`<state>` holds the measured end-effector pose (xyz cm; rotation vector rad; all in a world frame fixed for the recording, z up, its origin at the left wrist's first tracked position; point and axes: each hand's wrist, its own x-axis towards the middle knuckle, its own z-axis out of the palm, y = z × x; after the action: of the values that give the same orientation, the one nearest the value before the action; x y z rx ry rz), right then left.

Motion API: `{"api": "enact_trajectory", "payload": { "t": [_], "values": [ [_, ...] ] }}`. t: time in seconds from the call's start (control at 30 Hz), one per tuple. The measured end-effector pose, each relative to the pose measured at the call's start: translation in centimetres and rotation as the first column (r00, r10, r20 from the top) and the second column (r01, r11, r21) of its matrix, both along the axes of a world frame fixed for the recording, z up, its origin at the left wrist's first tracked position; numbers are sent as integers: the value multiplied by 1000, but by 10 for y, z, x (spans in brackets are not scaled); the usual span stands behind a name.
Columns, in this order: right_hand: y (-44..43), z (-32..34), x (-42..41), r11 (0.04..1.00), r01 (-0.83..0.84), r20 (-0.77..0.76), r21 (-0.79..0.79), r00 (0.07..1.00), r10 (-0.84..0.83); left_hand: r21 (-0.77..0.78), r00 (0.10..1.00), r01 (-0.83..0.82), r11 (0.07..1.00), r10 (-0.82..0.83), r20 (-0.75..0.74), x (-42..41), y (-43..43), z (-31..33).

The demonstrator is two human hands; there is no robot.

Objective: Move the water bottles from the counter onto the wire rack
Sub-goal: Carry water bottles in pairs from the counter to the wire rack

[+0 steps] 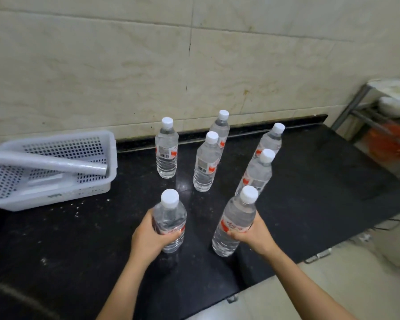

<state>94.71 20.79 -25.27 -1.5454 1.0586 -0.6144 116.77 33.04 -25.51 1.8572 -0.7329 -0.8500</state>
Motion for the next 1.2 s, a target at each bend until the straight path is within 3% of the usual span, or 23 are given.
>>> {"api": "enact_trajectory", "payload": {
  "t": [0.13, 0.33, 0.7, 1.03, 1.2],
  "values": [
    [15, 3, -39, 998, 48, -24, 41, 999, -47, -64, 997, 8, 998, -13, -81, -34, 5, 0],
    [4, 5, -123, 997, 81, -101, -7, 992, -81, -127, 984, 168, 978, -175, -43, -104, -12, 16],
    [-3, 44, -353, 961, 266, 76, -71, 962, -261, -317, 906, 327, 890, -391, -161, -333, -91, 40],
    [7, 77, -530, 839, 541, 238, -55, 824, -515, -284, 733, 615, 736, -666, -140, -511, -147, 59],
    [-16, 107, -595, 726, 683, 333, -82, 705, -626, -342, 655, 676, 653, -745, -127, -563, -191, 84]
  ]
}}
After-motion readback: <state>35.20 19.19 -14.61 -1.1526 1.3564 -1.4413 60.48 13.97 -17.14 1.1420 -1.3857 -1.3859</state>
